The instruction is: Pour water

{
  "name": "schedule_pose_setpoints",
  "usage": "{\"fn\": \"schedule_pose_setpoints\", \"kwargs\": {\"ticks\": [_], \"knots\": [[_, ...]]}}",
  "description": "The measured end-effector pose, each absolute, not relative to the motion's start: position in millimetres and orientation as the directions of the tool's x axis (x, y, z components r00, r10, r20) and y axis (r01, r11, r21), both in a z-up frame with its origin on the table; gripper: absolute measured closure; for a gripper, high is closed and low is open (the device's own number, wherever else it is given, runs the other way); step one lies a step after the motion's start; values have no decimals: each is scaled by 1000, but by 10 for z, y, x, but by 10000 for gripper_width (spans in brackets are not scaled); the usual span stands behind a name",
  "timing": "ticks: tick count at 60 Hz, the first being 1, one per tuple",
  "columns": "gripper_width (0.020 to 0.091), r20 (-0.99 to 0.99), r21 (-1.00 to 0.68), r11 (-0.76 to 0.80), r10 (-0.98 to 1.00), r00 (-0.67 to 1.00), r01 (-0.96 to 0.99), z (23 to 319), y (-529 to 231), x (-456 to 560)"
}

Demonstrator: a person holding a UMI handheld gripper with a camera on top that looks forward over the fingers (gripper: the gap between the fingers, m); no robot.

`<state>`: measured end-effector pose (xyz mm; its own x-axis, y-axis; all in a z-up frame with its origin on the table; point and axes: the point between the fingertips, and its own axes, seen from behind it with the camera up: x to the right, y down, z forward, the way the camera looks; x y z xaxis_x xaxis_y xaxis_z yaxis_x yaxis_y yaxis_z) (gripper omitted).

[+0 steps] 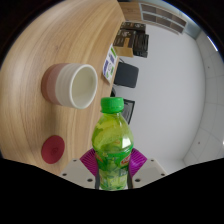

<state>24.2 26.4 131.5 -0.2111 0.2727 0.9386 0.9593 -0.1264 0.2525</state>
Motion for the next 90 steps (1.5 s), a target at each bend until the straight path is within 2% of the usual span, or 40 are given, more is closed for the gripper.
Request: {"fn": "schedule_pose_setpoints", "kwargs": {"ticks": [12, 22, 28, 39, 48, 55, 62, 73, 81, 90], "knots": [[742, 853, 492, -74, 241, -464, 867, 1383, 359, 126], [736, 862, 472, -98, 261, -435, 876, 1364, 339, 122], [736, 919, 324, -125, 278, -280, 938, 1414, 279, 109], [723, 937, -187, -233, 251, 245, 954, 1646, 114, 155], [712, 684, -626, -279, 254, 684, 728, 1623, 51, 170], [712, 384, -836, -325, 230, 894, 443, 1455, 19, 231], [712, 165, -913, -338, 203, 965, 227, 1260, 59, 315], [713, 31, -937, -340, 160, 987, 85, 943, 209, 472], [697, -3, -941, -335, 147, 989, 47, 695, 231, 541], [693, 7, -958, -283, 118, 993, 41, 721, 200, 578]]}}
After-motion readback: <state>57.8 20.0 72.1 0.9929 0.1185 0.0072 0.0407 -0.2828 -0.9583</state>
